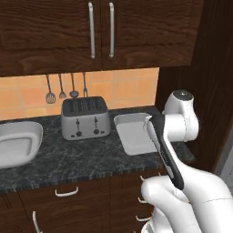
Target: Place one carrot and one fish in each tupperware on the nearby counter, to pack two identical lunches.
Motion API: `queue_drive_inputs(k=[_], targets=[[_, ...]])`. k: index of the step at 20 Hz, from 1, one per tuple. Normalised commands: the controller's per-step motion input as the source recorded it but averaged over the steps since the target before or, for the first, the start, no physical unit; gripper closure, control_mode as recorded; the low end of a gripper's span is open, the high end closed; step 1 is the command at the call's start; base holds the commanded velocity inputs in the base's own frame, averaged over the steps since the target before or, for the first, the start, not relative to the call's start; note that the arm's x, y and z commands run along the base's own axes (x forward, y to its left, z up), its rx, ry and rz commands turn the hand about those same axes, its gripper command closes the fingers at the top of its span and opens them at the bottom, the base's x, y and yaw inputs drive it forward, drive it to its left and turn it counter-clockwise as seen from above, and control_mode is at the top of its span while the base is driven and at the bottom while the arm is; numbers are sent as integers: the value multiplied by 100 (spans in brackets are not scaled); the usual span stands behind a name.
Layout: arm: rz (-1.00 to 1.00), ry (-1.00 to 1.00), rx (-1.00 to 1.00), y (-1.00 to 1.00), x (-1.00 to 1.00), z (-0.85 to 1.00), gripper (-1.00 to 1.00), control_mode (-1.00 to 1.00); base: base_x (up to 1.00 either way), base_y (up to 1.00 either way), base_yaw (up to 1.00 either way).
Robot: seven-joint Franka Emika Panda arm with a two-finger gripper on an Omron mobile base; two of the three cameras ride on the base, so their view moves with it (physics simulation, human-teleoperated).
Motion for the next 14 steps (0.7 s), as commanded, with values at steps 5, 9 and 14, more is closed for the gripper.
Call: queue_drive_inputs(k=[5, 9, 14], targets=[[-2, 0, -2, 5, 65, -5, 100, -100, 19, 5, -1], [0, -1, -6, 0, 100, -59, 100, -100, 0, 0, 0], [0, 0, -1, 0, 100, -93, 100, -100, 0, 0, 0]])
